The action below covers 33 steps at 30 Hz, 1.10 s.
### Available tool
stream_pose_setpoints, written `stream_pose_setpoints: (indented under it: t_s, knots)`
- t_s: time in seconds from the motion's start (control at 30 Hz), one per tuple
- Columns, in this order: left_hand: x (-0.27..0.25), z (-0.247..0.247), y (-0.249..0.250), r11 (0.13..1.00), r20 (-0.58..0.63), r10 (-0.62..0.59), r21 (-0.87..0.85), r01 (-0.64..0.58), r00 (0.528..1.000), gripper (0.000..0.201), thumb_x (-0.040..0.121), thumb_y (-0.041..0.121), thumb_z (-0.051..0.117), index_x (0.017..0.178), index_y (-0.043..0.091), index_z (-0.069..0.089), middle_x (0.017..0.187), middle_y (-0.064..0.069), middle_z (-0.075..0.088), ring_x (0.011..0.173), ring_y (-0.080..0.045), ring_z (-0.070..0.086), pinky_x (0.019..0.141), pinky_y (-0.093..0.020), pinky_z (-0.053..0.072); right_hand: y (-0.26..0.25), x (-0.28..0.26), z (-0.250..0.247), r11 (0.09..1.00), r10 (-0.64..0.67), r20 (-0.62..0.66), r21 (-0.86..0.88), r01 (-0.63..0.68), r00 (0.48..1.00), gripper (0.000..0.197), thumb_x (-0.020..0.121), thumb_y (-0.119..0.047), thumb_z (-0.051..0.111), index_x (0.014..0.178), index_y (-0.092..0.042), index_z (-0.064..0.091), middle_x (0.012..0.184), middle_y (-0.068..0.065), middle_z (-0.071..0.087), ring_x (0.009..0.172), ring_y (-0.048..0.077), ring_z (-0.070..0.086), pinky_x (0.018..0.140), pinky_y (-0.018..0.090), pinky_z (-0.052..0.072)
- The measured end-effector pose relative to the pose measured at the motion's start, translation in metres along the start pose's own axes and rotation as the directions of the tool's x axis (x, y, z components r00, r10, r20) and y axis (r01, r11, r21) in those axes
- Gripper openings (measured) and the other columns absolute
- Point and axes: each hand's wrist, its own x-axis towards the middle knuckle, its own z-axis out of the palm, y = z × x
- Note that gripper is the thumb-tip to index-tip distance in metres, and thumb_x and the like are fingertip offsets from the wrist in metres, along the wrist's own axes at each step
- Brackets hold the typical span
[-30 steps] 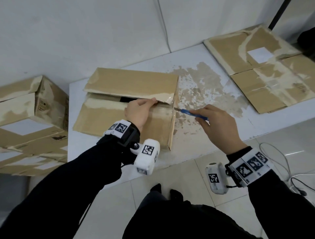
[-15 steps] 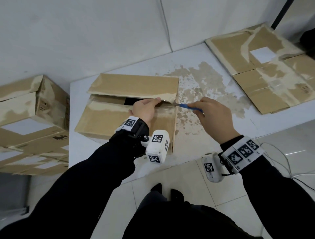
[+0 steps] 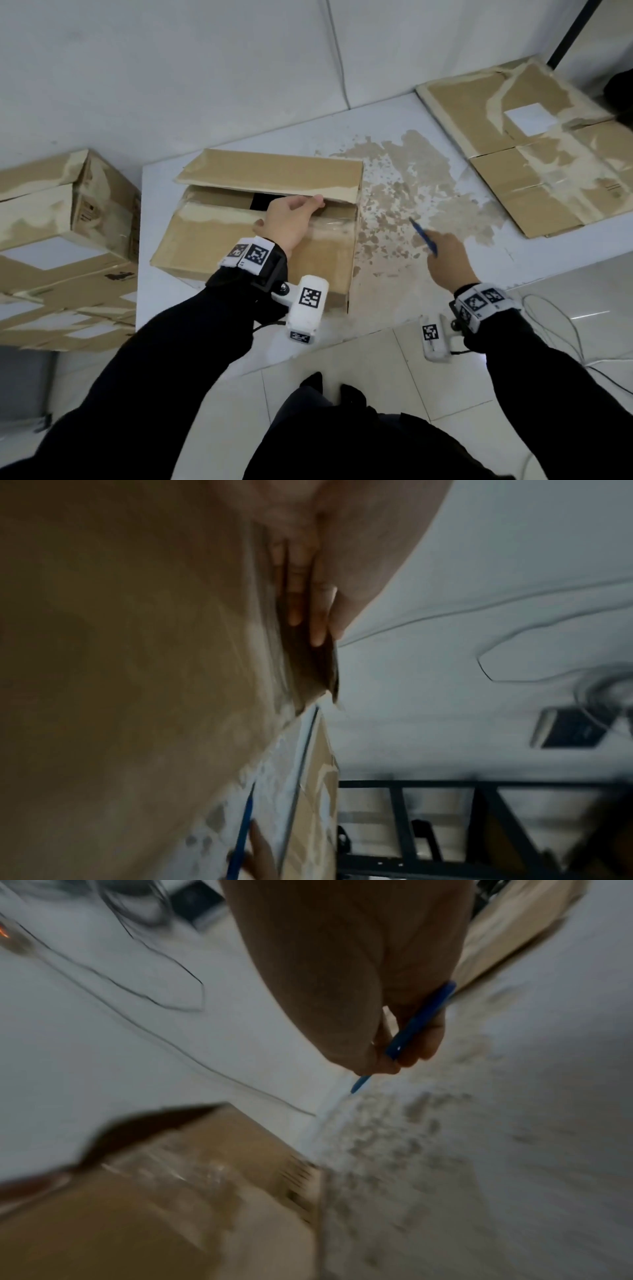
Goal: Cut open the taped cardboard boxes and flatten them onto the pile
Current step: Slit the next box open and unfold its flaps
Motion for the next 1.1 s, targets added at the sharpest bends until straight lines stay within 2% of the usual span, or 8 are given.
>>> stream_pose_setpoints:
  t_s: [0.13, 0.27, 0.4, 0.47, 0.57, 0.73, 0.9, 1.1]
  knots:
    - [-0.005, -0.031, 0.028, 0.780, 0.200, 0.148, 0.579, -0.239, 0.969, 0.042, 0.098, 0.048, 0.039, 0.079, 0.023, 0.067, 0.074, 0.005, 0.062, 0.092, -0.020, 0.056, 0.102, -0.041, 0.027, 0.019, -0.001, 0.034, 0.993, -0.014, 0.098, -0.119, 0.026, 0.995, 0.064, 0.087, 0.010, 0.041, 0.145, -0.016, 0.034, 0.121, 0.024, 0.044, 0.098, 0.039, 0.048, 0.081, 0.041, 0.039]
    - [-0.021, -0.066, 0.055, 0.603, 0.377, 0.298, 0.638, -0.480, 0.877, 0.043, 0.099, 0.027, 0.043, 0.060, 0.011, 0.052, 0.056, -0.003, 0.048, 0.058, -0.023, 0.046, 0.057, -0.031, 0.031, -0.009, -0.006, 0.026, 0.981, -0.112, 0.011, -0.160, 0.113, 0.994, 0.052, 0.089, -0.003, 0.051, 0.140, -0.011, 0.039, 0.139, 0.020, 0.036, 0.126, 0.039, 0.033, 0.100, 0.042, 0.031]
    - [-0.052, -0.103, 0.066, 0.626, 0.527, 0.198, 0.581, -0.520, 0.827, 0.031, 0.095, 0.028, 0.047, 0.075, 0.018, 0.069, 0.074, 0.004, 0.066, 0.071, -0.018, 0.058, 0.067, -0.031, 0.043, -0.078, -0.029, -0.005, 0.790, -0.496, -0.322, 0.218, 0.573, 0.807, 0.016, 0.091, -0.006, 0.052, 0.099, -0.005, 0.065, 0.098, 0.007, 0.057, 0.094, 0.020, 0.051, 0.080, 0.021, 0.034]
    - [-0.071, -0.119, 0.062, 0.671, 0.596, 0.071, 0.565, -0.480, 0.800, 0.022, 0.092, 0.031, 0.053, 0.083, 0.043, 0.068, 0.079, 0.024, 0.064, 0.074, -0.002, 0.057, 0.069, -0.019, 0.042, -0.105, -0.041, -0.007, 0.672, -0.664, -0.216, 0.247, 0.698, 0.716, 0.017, 0.088, -0.011, 0.050, 0.089, -0.006, 0.067, 0.093, 0.004, 0.060, 0.089, 0.017, 0.052, 0.079, 0.025, 0.038]
    - [-0.087, -0.126, 0.037, 0.672, 0.613, -0.040, 0.601, -0.433, 0.789, 0.027, 0.089, 0.029, 0.063, 0.114, 0.037, 0.062, 0.105, 0.017, 0.059, 0.091, -0.006, 0.056, 0.081, -0.022, 0.045, -0.118, -0.042, 0.010, 0.647, -0.761, 0.005, 0.092, 0.757, 0.649, 0.030, 0.090, -0.023, 0.046, 0.103, -0.007, 0.069, 0.118, 0.010, 0.062, 0.111, 0.025, 0.055, 0.095, 0.023, 0.035]
    - [-0.082, -0.113, -0.026, 0.472, 0.458, -0.044, 0.793, -0.386, 0.888, 0.078, 0.075, 0.058, 0.069, 0.141, 0.027, 0.039, 0.133, 0.004, 0.045, 0.122, -0.017, 0.039, 0.103, -0.033, 0.033, -0.139, -0.007, -0.015, 0.668, -0.744, 0.003, -0.024, 0.744, 0.668, 0.052, 0.090, -0.027, 0.046, 0.140, -0.011, 0.043, 0.150, 0.016, 0.032, 0.141, 0.029, 0.024, 0.116, 0.042, 0.019]
    - [-0.058, -0.098, -0.051, 0.177, 0.589, 0.076, 0.786, -0.592, 0.805, 0.058, 0.077, 0.073, 0.053, 0.091, 0.017, 0.057, 0.093, -0.001, 0.061, 0.093, -0.019, 0.052, 0.095, -0.034, 0.036, -0.174, 0.067, -0.055, 0.879, -0.474, 0.251, 0.080, 0.469, 0.844, 0.071, 0.092, -0.036, 0.052, 0.149, -0.007, 0.020, 0.156, 0.014, 0.019, 0.143, 0.028, 0.020, 0.117, 0.036, 0.017]
    - [-0.051, -0.085, -0.067, 0.263, 0.533, 0.136, 0.794, -0.549, 0.835, 0.044, 0.089, 0.058, 0.051, 0.079, 0.015, 0.045, 0.074, 0.000, 0.052, 0.072, -0.017, 0.049, 0.061, -0.028, 0.034, -0.193, 0.102, -0.039, 0.907, -0.170, 0.418, -0.288, 0.308, 0.892, 0.072, 0.095, -0.059, 0.026, 0.141, -0.004, 0.036, 0.145, 0.017, 0.040, 0.130, 0.033, 0.041, 0.110, 0.044, 0.029]
